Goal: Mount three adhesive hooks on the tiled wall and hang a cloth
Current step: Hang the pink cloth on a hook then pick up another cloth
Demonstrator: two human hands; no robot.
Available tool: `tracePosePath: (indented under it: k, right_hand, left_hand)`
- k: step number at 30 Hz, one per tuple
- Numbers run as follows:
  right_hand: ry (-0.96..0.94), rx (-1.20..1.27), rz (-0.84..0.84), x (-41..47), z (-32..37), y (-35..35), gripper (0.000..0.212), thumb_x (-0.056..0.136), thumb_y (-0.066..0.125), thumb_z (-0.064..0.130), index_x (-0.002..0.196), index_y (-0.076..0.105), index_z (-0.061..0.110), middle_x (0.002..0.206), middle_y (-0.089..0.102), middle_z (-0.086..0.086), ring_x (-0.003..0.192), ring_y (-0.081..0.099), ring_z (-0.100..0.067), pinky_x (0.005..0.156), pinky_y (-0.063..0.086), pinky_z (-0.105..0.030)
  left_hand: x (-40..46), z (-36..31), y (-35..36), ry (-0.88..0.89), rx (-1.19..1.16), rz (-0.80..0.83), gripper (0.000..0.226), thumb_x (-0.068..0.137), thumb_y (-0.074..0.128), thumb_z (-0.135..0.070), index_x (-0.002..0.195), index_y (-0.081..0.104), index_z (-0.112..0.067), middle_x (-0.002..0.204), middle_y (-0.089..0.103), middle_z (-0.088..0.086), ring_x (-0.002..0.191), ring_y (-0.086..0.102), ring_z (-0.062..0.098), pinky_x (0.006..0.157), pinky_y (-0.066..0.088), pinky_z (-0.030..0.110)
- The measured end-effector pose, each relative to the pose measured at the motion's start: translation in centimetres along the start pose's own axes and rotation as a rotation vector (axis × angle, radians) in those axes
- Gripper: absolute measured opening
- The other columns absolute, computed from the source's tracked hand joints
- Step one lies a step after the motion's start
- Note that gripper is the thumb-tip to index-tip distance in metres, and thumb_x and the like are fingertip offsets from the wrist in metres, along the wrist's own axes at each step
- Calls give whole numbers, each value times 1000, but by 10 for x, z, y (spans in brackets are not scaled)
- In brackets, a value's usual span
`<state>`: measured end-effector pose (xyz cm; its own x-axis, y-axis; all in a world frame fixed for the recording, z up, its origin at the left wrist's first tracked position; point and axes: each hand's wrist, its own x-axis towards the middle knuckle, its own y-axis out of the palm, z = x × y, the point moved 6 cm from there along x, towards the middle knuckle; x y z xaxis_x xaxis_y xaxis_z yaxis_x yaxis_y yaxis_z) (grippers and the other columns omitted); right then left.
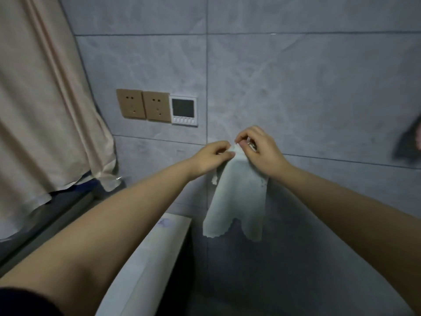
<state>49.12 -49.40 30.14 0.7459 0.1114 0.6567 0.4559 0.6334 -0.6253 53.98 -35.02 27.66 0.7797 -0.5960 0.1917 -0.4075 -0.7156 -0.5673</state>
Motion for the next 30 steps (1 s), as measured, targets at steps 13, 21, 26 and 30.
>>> tracePosePath:
  k: [13,21,26,30]
  right_hand:
    - [178,-145,-135,-96,-30,-207,30,78,57,-3,96,60,21,93,64,8,87,59,-5,81,45,-22]
    - [175,-312,-93,-160,-29,-343,14,77,73,20,91,70,20,87,67,8,80,63,-10,76,51,-26]
    - [58,-471,-52,-189,-35,-412,17,83,74,23,98,71,18,89,65,6,81,61,-10,75,50,-29]
    - [20,-478,-102,-198,-44,-456,11,92,66,22,100,72,18,90,65,5,84,61,-10,76,48,-27]
  left_hand:
    - [45,-151,129,285,108,80,22,105,38,-24,88,50,-15,84,55,1,79,47,17,67,37,29]
    - [55,-283,207,464,48,157,16,100,48,-20,108,62,-20,81,65,-7,68,54,-4,67,41,14]
    - [54,-350,248,582,132,252,16,91,61,-46,98,66,-31,85,65,-6,78,58,9,75,46,25]
    - [53,-391,275,765,366,139,17,96,57,-37,94,66,-23,86,64,-5,77,55,11,70,41,27]
